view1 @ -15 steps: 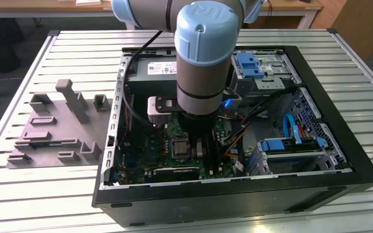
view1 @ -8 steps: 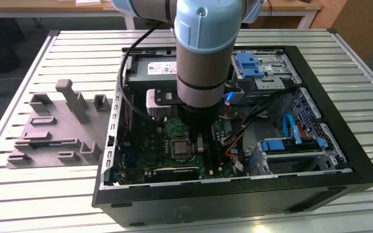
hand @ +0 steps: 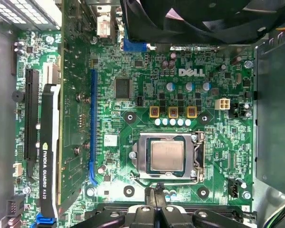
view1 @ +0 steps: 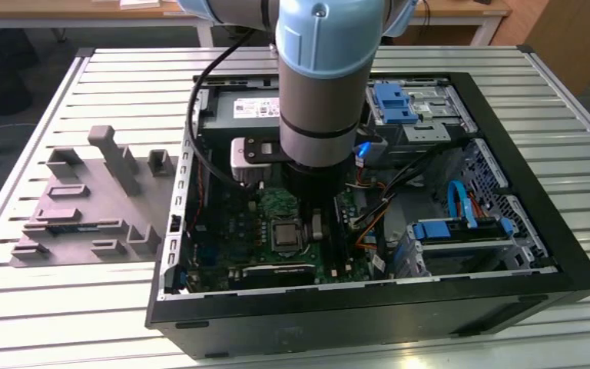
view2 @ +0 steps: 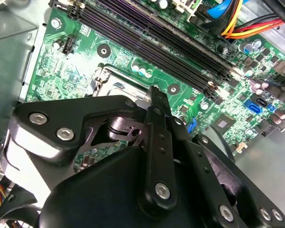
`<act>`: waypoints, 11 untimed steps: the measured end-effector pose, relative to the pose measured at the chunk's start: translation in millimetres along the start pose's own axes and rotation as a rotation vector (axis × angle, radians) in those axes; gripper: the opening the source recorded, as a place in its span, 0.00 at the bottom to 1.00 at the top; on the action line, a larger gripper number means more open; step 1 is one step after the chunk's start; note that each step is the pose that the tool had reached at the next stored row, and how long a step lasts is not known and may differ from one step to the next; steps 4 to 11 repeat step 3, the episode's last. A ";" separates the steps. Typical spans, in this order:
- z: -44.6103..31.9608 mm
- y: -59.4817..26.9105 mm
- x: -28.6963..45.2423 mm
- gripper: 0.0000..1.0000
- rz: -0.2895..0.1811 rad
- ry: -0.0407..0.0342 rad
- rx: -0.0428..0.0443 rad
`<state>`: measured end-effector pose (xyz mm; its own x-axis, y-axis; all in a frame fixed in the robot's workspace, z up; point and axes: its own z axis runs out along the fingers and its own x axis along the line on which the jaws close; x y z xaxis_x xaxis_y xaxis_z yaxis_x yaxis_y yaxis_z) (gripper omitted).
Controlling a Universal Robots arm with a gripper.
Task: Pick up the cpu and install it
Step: 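Install the first cpu locking lever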
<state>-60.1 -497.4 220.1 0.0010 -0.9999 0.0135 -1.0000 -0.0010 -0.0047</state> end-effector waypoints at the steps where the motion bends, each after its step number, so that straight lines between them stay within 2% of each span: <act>1: -0.5 0.0 0.0 0.11 0.000 0.0000 0.0000; 11: -0.7 0.0 0.0 0.11 0.000 0.0000 -0.0001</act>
